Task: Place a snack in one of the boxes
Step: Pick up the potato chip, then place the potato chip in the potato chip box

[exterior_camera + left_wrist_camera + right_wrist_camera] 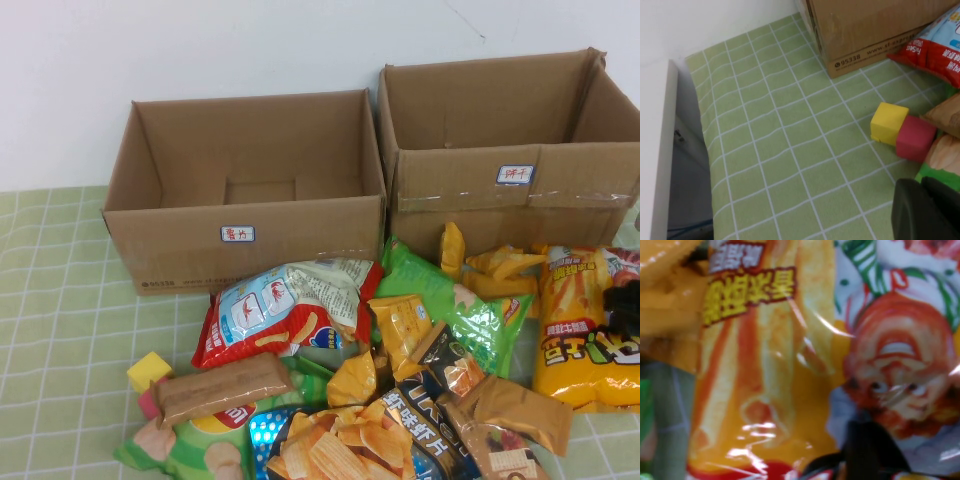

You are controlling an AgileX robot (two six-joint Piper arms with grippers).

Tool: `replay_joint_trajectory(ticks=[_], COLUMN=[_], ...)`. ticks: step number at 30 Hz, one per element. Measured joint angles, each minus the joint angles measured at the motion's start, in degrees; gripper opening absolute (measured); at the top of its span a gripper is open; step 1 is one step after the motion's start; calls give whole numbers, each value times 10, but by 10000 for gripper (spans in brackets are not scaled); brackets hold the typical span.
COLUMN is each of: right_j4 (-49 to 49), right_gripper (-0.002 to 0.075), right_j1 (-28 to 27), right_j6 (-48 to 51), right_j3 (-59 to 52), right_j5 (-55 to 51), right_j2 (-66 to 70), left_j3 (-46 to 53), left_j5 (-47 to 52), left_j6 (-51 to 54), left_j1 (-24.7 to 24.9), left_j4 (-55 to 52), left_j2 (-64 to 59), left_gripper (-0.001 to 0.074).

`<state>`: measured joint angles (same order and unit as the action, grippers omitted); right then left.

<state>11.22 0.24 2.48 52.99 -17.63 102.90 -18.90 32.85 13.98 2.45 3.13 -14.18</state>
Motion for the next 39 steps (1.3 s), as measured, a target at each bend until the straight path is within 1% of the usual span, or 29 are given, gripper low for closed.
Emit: replay_joint_trajectory(ticks=[1, 4, 5, 9, 12, 13, 15, 18, 21, 27, 29, 31, 32, 35, 37, 39], right_j4=[4, 15, 17, 19, 18, 14, 9, 6, 5, 6, 21, 62, 98, 237, 315, 394], right_gripper=[414, 242, 210, 201, 173, 153, 91, 39, 20, 13, 13, 13, 12, 12, 12, 12], right_j1=[0, 1, 1, 1, 1, 1, 1, 1, 1, 1, 1, 1, 1, 5, 21, 48], right_j6=[0, 0, 0, 7, 11, 12, 16, 17, 17, 17, 20, 38, 58, 141, 193, 250], right_j3=[1, 2, 3, 13, 38, 46, 67, 94, 120, 156, 160, 168, 174, 202, 227, 252], right_j5=[-3, -6, -9, -26, -80, -98, -146, -220, -280, -309, -315, -319, -320, -326, -319, -295], right_j2=[0, 0, -1, -3, -4, -5, -12, -37, -80, -167, -184, -198, -203, -209, -209, -200], left_j3=[0, 0, 0, 0, 0, 0, 0, 0, 0, 0, 0, 0, 0, 0, 0, 0], left_j5=[0, -2, -2, -3, -3, -3, -3, -3, -3, -3, -3, -3, -3, -3, -3, -3], left_j6=[0, 0, 0, 0, 0, 0, 0, 0, 0, 0, 0, 0, 0, -1, -2, -2], left_j1=[0, 0, 0, 0, 0, 0, 0, 0, 0, 0, 0, 0, 0, 0, 0, 0], left_j4=[0, 0, 0, 0, 0, 0, 0, 0, -1, -1, -1, -1, -1, -1, -1, -1], left_j2=[0, 0, 0, 0, 0, 0, 0, 0, 0, 0, 0, 0, 0, 0, 0, 0], left_gripper=[-2, -2, -3, -3, -2, -3, -3, -3, -3, -3, -3, -3, -3, -3, -2, -3])
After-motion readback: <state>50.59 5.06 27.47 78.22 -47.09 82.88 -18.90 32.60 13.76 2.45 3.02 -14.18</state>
